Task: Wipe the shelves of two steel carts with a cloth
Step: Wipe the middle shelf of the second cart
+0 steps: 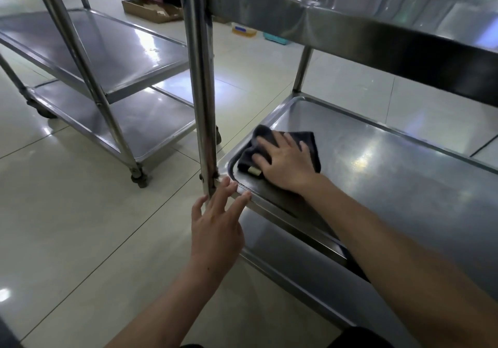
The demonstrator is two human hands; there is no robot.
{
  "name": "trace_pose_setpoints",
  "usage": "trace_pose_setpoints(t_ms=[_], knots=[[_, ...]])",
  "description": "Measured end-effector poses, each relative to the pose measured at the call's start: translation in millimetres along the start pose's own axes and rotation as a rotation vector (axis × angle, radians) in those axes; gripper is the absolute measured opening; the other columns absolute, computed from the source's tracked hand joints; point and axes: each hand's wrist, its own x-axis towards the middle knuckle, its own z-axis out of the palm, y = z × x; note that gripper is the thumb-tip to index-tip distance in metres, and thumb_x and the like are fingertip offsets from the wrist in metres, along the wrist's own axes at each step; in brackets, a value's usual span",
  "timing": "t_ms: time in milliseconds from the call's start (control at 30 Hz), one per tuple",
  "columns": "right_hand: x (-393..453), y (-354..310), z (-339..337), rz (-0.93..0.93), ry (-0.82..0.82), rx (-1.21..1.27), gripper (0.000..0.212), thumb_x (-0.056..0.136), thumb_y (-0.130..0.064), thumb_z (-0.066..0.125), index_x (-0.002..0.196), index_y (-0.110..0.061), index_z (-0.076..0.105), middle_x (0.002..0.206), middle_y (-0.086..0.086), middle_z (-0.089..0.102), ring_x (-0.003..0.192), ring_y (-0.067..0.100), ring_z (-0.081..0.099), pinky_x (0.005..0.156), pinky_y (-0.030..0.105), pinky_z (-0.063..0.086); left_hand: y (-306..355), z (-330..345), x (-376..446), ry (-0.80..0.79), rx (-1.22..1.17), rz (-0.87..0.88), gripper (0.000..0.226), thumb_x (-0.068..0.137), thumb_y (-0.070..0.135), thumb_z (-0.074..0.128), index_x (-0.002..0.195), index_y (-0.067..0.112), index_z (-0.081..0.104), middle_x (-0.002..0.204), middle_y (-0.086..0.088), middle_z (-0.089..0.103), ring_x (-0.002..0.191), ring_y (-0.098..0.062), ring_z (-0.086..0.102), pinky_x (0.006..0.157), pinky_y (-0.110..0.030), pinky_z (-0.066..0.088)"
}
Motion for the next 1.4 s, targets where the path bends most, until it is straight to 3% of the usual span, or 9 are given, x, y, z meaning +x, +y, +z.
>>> trace_pose_setpoints(t_ms=[133,233,400,600,767,1033,1233,1400], knots=[[-8.2,-0.3,1.6,-0.056,-0.006,-0.003,0.065,0.103,-0.068,0.028,0.163,-0.044,0.022,0.174,-0.004,0.014,0.160,0.022,0.008,0.127,0.060,0.004,0.9,1.2,-2.6,0.024,0.025,0.018,0.073,0.067,-0.001,0.071,0.128,0.034,0.054,0.142,0.000,0.051,0.145,-0.018,0.041,0.104,-0.048,0.038],[27.3,19.9,-2.5,0.055,0.027,0.009,0.068,0.100,-0.071,0.028,0.162,-0.043,0.025,0.173,-0.003,0.019,0.159,0.023,0.013,0.126,0.062,0.008,-0.1,0.6,-0.5,0.039,0.023,0.035,0.073,0.065,-0.002,0.069,0.127,0.033,0.055,0.140,0.000,0.054,0.144,-0.018,0.043,0.102,-0.046,0.039],[54.3,26.2,-9.2,0.208,-0.008,0.027,0.074,0.099,-0.077,0.026,0.165,-0.043,0.019,0.176,0.002,0.010,0.161,0.029,0.006,0.126,0.063,0.005,-4.7,0.6,-4.6,0.002,0.050,0.049,0.074,0.070,0.004,0.063,0.137,0.034,0.051,0.148,0.000,0.047,0.151,-0.020,0.030,0.114,-0.054,0.033],[13.9,-17.6,-2.2,0.115,-0.017,0.006,0.096,0.084,-0.095,0.028,0.164,-0.044,0.017,0.175,0.001,0.010,0.161,0.030,0.003,0.125,0.064,0.004,-9.0,-0.8,-3.3,-0.029,0.065,0.064,0.077,0.074,0.004,0.061,0.144,0.035,0.047,0.153,0.000,0.039,0.155,-0.021,0.019,0.121,-0.060,0.020],[-29.8,-27.9,6.2,0.030,-0.004,-0.043,0.086,0.089,-0.090,0.028,0.163,-0.046,0.019,0.174,-0.001,0.011,0.161,0.028,0.007,0.125,0.063,0.007,-15.1,-3.8,-5.2,-0.050,0.123,0.080,0.082,0.075,0.007,0.063,0.148,0.039,0.040,0.158,0.002,0.032,0.156,-0.017,0.016,0.121,-0.061,0.015],[-127.9,43.9,-5.4,0.138,-0.037,0.024,0.079,0.091,-0.084,0.037,0.161,-0.049,0.025,0.174,-0.008,0.014,0.160,0.016,0.008,0.127,0.059,0.008,-16.2,-9.1,-8.5,-0.083,0.061,0.084,0.085,0.076,0.002,0.058,0.148,0.043,0.037,0.158,0.007,0.029,0.156,-0.015,0.014,0.123,-0.062,0.006],[-99.1,9.8,-8.1,0.191,-0.048,0.009,0.092,0.085,-0.092,0.036,0.163,-0.046,0.021,0.174,-0.003,0.013,0.161,0.025,0.006,0.124,0.063,0.007,-14.7,-12.1,-5.9,-0.132,0.035,0.084,0.084,0.078,0.002,0.057,0.151,0.039,0.037,0.161,0.005,0.027,0.155,-0.014,0.012,0.124,-0.057,0.004],[-66.8,-28.8,-1.6,0.157,-0.029,0.001,0.082,0.093,-0.084,0.033,0.164,-0.044,0.021,0.175,0.001,0.013,0.161,0.031,0.008,0.125,0.064,0.007,-11.9,-25.7,-2.0,-0.211,0.106,0.066,0.084,0.083,0.007,0.052,0.155,0.043,0.026,0.164,0.009,0.016,0.155,-0.011,0.014,0.123,-0.061,-0.002]])
